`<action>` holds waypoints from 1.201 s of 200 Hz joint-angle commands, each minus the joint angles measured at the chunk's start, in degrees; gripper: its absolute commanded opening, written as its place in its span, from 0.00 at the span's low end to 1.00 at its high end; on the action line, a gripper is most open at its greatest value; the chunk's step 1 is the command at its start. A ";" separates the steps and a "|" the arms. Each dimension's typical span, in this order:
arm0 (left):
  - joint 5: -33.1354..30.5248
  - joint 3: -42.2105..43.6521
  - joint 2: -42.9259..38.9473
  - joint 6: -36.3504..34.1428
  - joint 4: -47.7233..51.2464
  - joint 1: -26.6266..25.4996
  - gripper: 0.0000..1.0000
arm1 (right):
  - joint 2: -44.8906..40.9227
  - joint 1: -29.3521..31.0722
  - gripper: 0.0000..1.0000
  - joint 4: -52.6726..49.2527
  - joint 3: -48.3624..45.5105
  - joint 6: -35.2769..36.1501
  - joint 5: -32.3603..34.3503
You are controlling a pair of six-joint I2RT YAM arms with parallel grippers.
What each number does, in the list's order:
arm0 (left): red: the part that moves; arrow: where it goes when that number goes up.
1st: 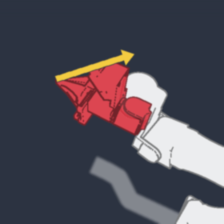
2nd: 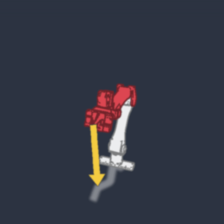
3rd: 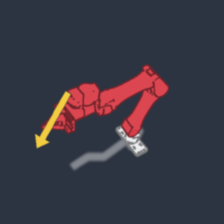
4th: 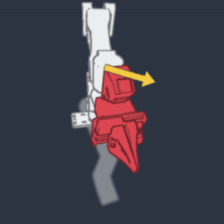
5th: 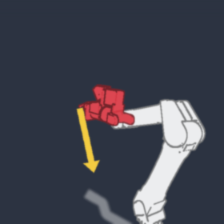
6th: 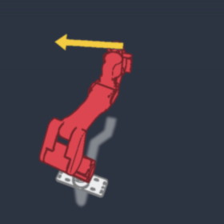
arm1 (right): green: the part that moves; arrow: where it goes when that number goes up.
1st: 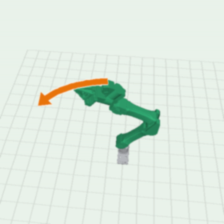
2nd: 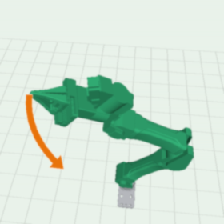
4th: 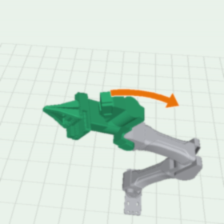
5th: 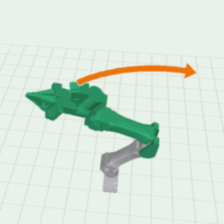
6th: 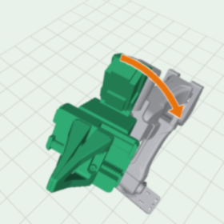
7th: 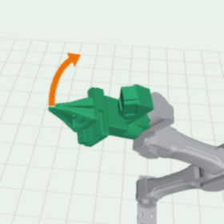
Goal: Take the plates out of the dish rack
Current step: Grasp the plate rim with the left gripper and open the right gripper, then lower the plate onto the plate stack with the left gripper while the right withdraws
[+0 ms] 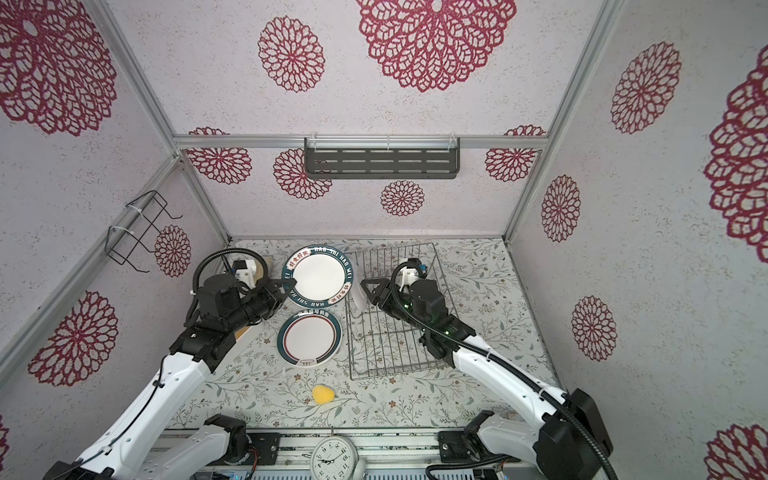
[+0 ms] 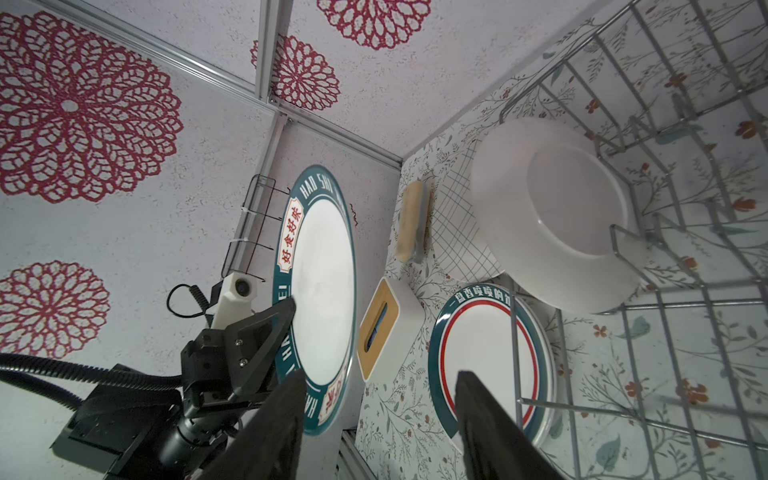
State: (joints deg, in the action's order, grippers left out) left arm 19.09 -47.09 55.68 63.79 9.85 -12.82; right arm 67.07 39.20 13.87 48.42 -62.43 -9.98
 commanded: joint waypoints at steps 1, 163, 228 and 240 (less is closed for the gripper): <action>0.69 1.57 -2.85 -2.95 4.01 3.00 0.00 | -1.52 -0.37 0.61 -3.94 2.16 4.36 3.52; 0.93 20.75 -2.90 -7.14 3.36 11.68 0.00 | 3.46 -0.35 0.71 -8.43 3.96 8.61 5.72; 4.34 22.27 1.87 -6.68 -1.35 11.68 0.00 | 4.17 -0.13 0.73 -16.41 6.64 11.88 13.78; 4.96 22.35 2.67 -6.66 -2.00 11.68 0.00 | 4.29 -0.02 0.73 -16.41 6.68 12.15 13.50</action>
State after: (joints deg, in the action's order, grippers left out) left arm 21.26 -24.95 57.49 57.43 12.88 -1.43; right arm 71.81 39.00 -0.78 53.15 -52.93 0.32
